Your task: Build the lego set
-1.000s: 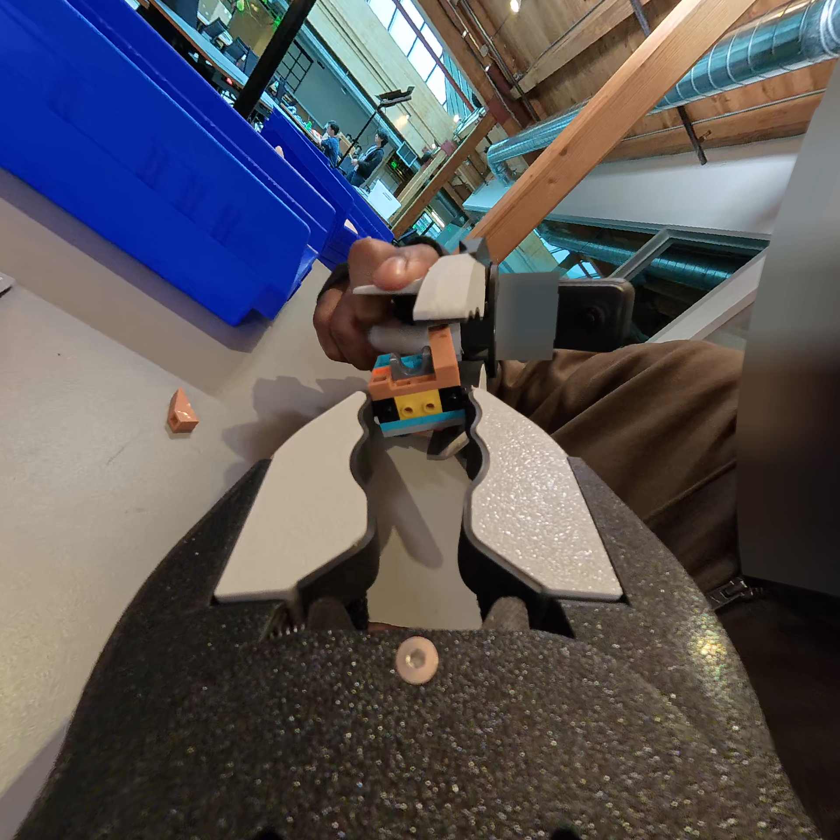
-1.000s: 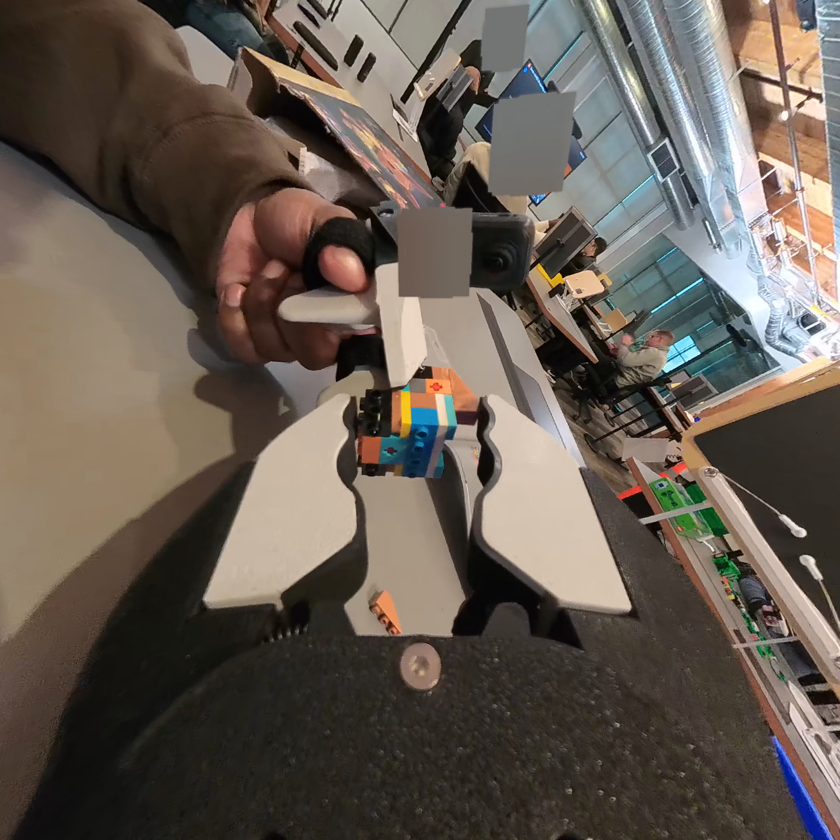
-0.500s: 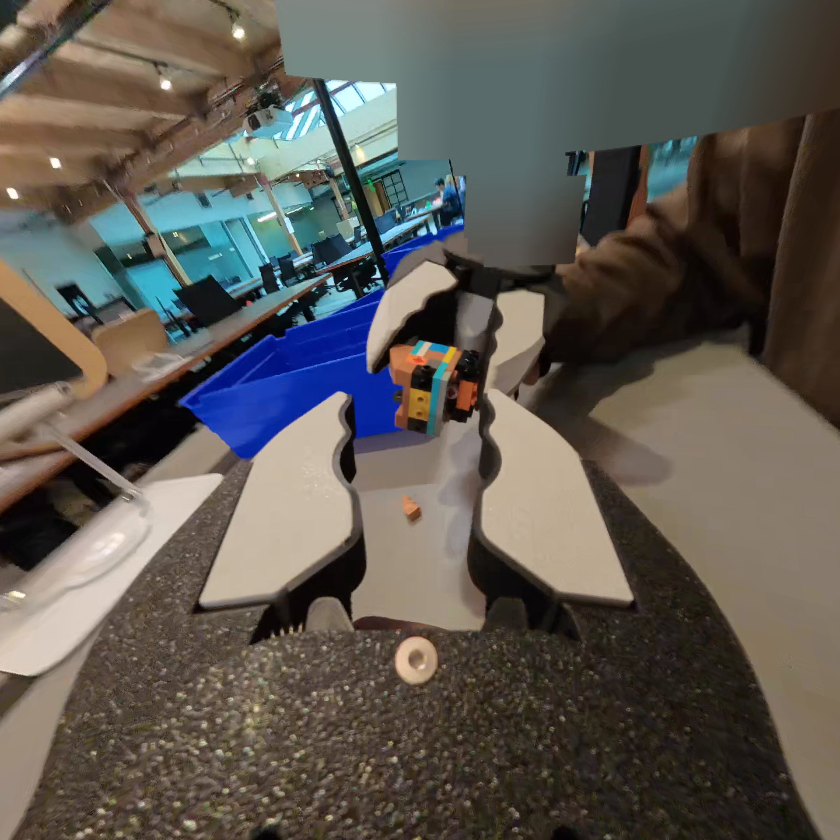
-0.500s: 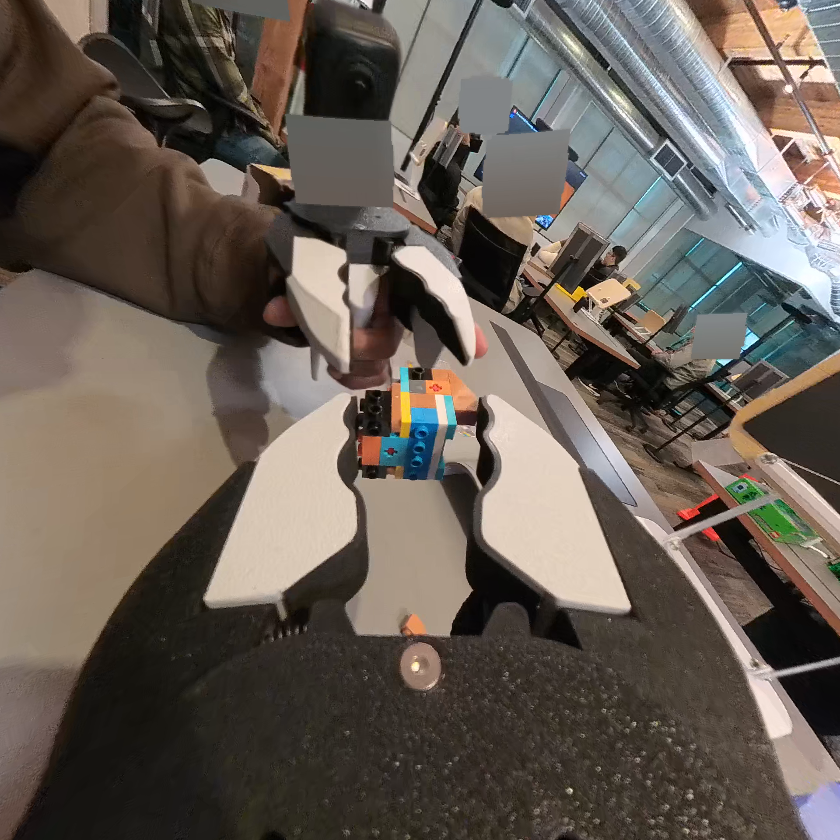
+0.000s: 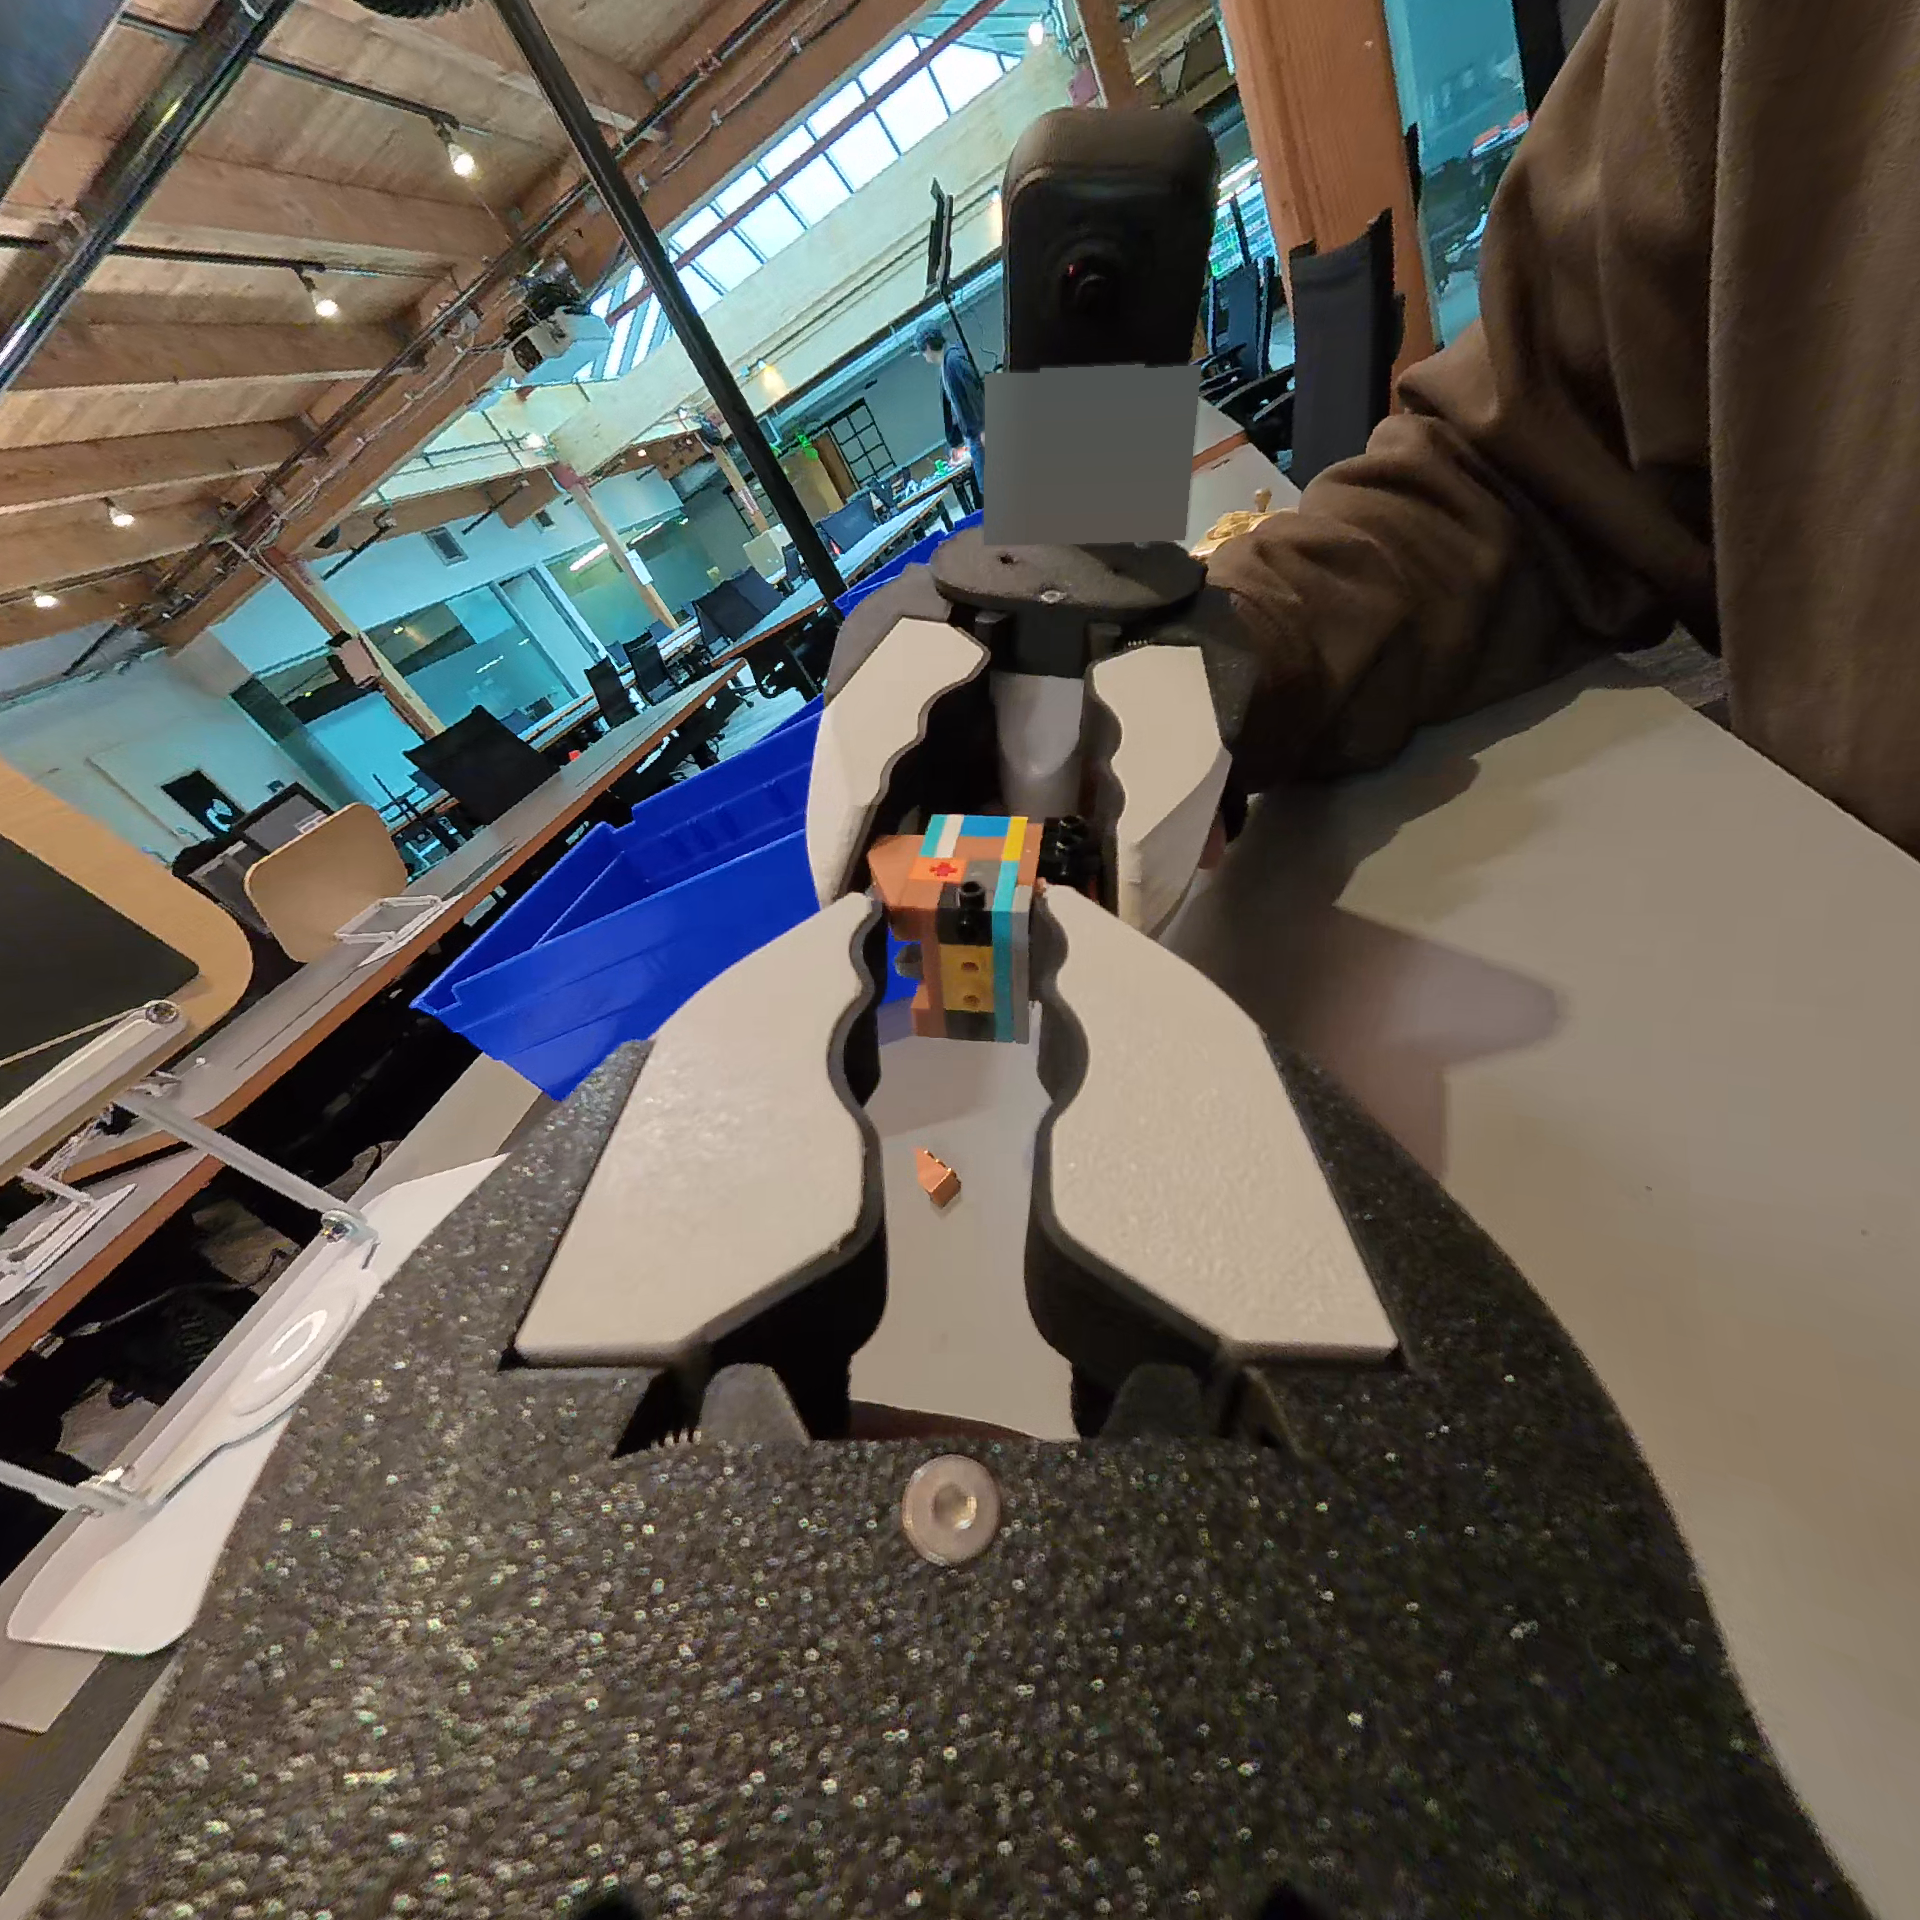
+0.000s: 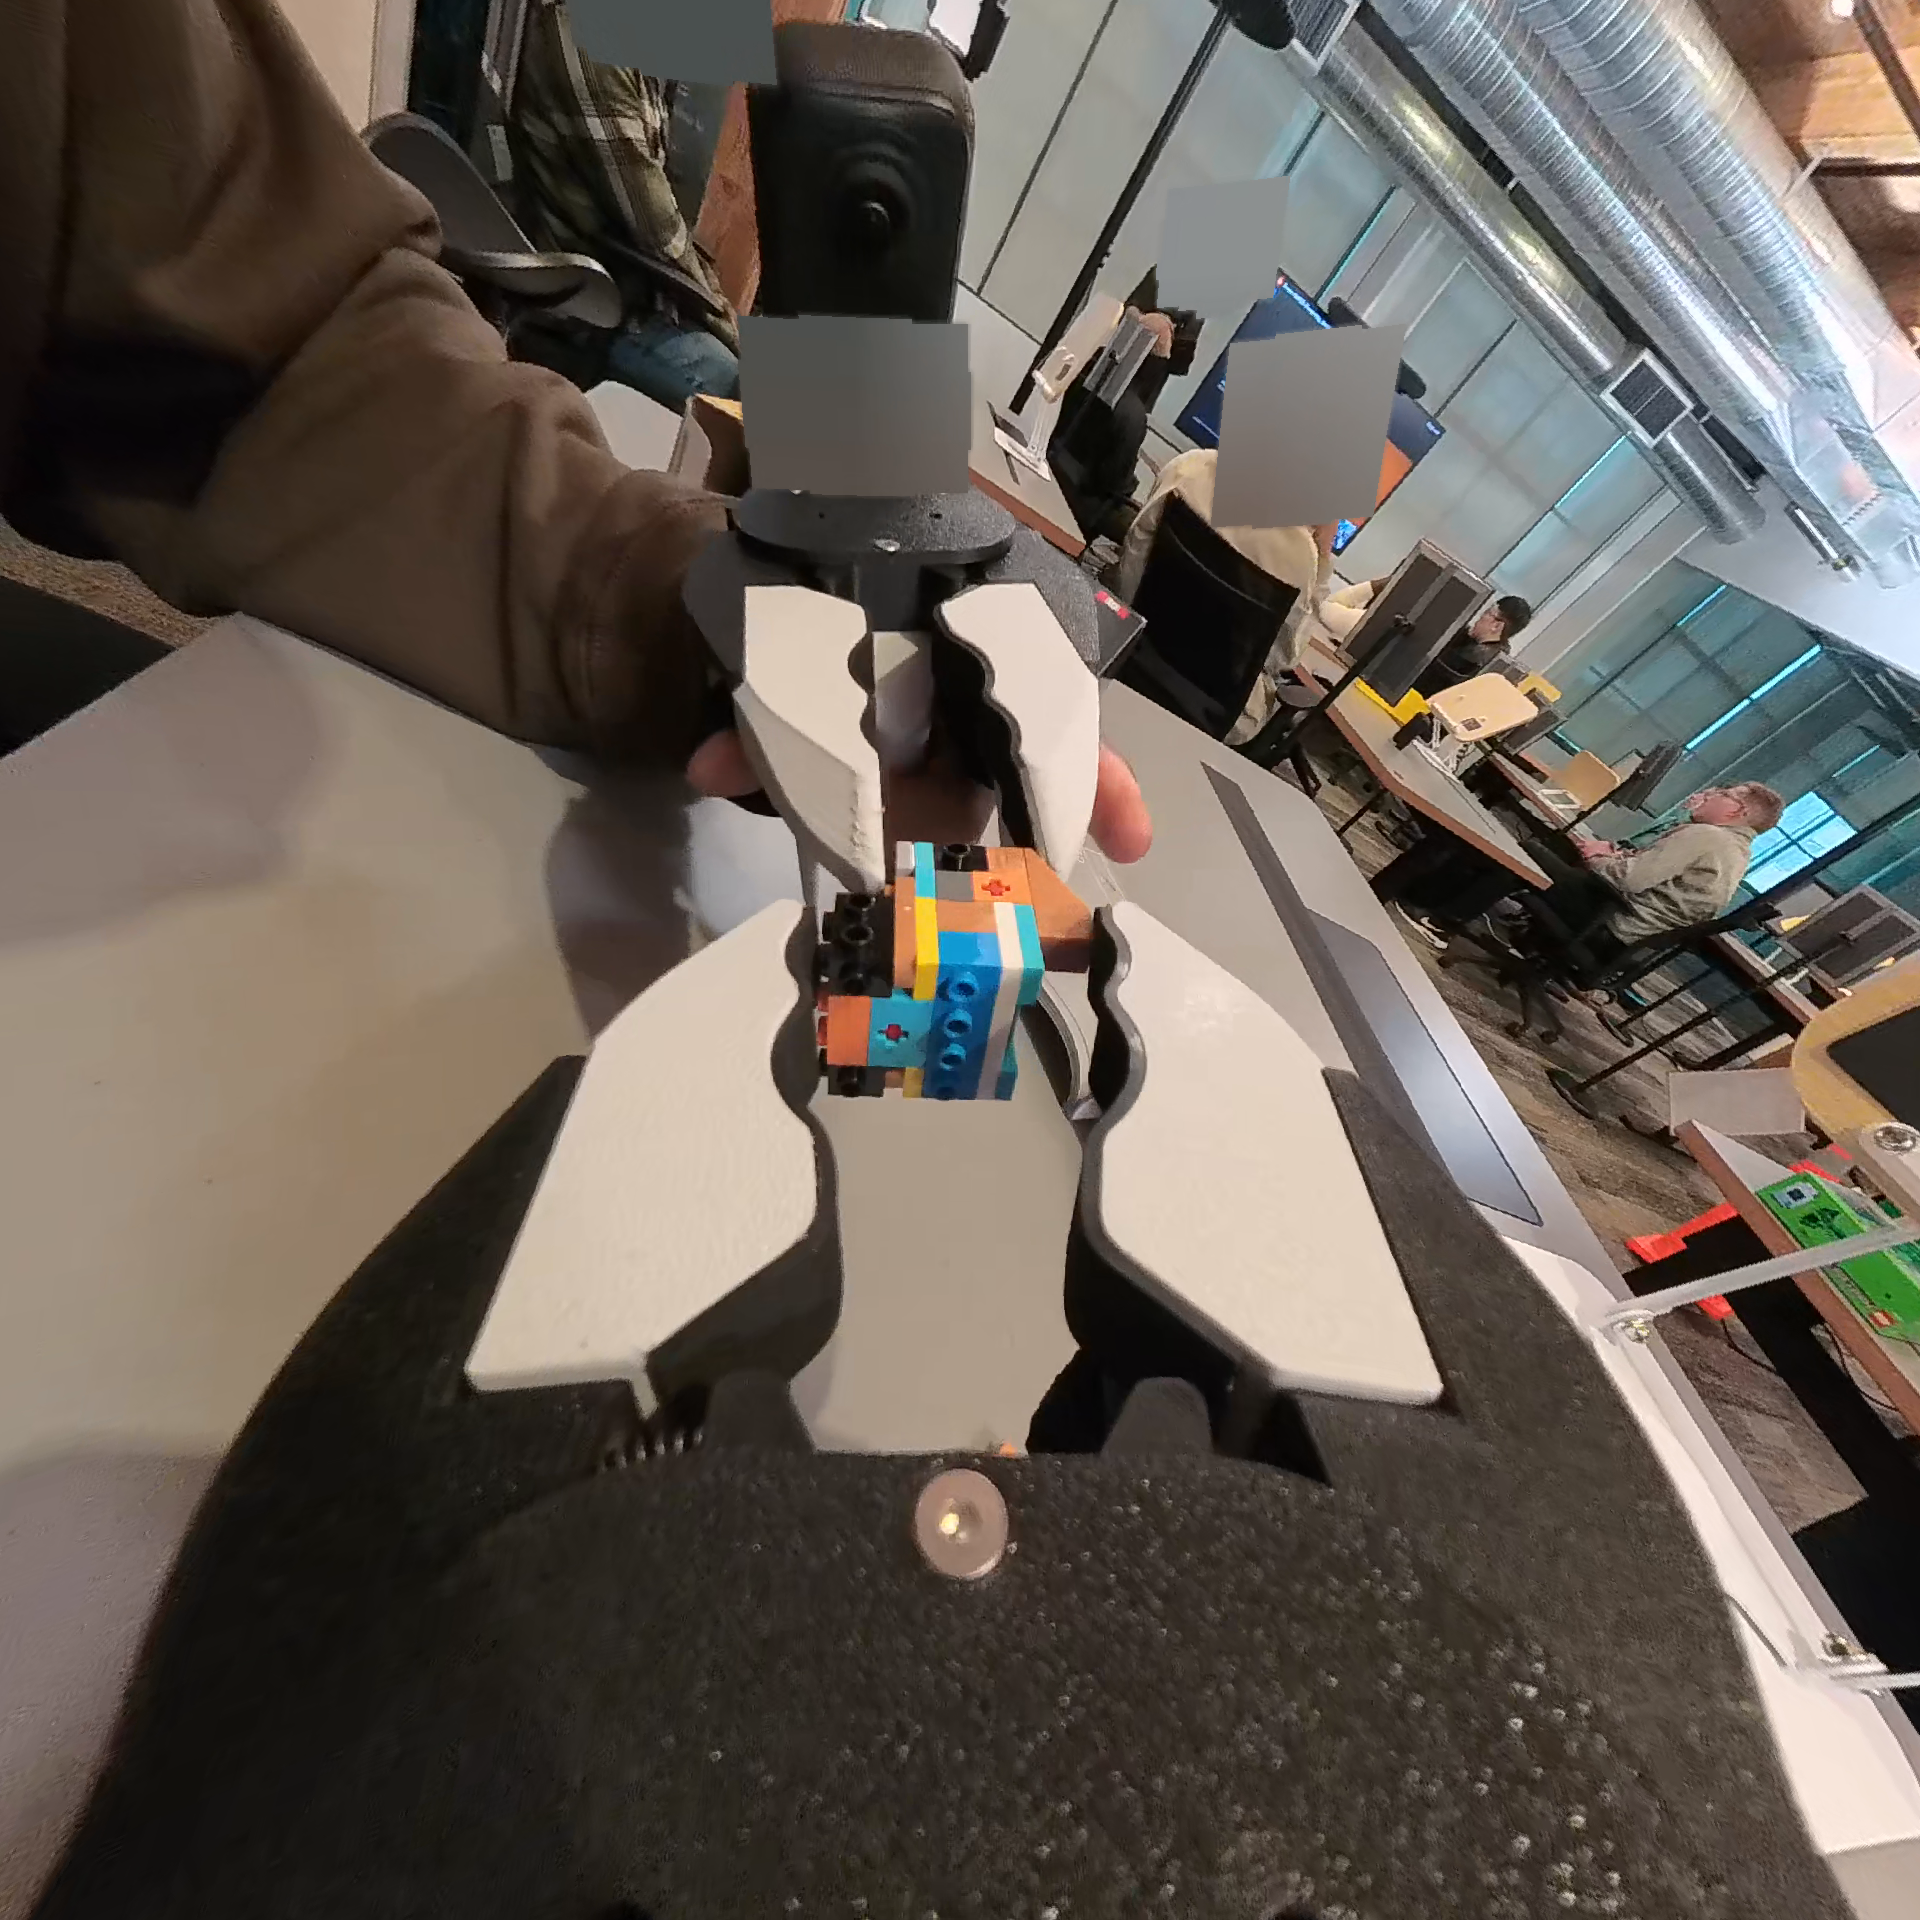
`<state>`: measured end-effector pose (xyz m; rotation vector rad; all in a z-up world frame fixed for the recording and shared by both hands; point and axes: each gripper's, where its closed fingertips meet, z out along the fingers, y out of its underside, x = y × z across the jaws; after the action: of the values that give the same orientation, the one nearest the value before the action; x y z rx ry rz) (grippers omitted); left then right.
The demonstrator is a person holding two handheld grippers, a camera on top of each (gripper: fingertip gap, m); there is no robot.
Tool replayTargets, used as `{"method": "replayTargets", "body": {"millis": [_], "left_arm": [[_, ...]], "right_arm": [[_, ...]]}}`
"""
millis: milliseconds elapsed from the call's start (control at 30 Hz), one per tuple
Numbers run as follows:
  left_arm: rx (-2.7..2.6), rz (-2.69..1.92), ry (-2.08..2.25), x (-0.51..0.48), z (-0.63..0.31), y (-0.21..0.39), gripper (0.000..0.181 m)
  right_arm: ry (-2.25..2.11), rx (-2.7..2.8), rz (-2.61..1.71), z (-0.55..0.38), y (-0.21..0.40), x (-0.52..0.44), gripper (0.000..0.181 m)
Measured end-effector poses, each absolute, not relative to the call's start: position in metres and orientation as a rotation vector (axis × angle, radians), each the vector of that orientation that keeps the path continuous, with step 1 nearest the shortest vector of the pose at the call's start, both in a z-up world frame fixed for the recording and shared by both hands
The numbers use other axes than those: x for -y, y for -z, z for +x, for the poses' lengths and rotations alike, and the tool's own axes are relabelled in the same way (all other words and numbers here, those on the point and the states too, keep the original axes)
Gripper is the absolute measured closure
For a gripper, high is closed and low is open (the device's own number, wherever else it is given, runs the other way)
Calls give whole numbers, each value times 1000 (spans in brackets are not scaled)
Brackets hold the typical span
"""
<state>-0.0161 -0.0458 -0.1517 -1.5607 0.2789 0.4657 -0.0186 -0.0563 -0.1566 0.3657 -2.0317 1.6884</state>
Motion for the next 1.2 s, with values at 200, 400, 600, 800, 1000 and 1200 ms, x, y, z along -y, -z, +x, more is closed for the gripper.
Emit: {"method": "replayTargets", "body": {"millis": [200,400,600,800,1000,1200], "left_arm": [[-275,-1556,-461,45,-15,152,155],[-275,-1555,-467,46,-15,151,156],[-281,-1542,-478,46,-13,150,156],[-297,-1541,-494,47,-12,149,156],[-294,-1550,-508,46,-13,150,156],[-292,-1533,-520,45,-14,149,154]], "right_arm": [[-1708,2032,368,-17,156,57,132],[-1705,2040,367,-17,157,58,132],[-1718,2034,369,-15,156,58,132],[-1719,2033,376,-14,156,59,132],[-1707,2036,371,-16,157,58,132],[-1705,2037,367,-17,156,58,132]]}}
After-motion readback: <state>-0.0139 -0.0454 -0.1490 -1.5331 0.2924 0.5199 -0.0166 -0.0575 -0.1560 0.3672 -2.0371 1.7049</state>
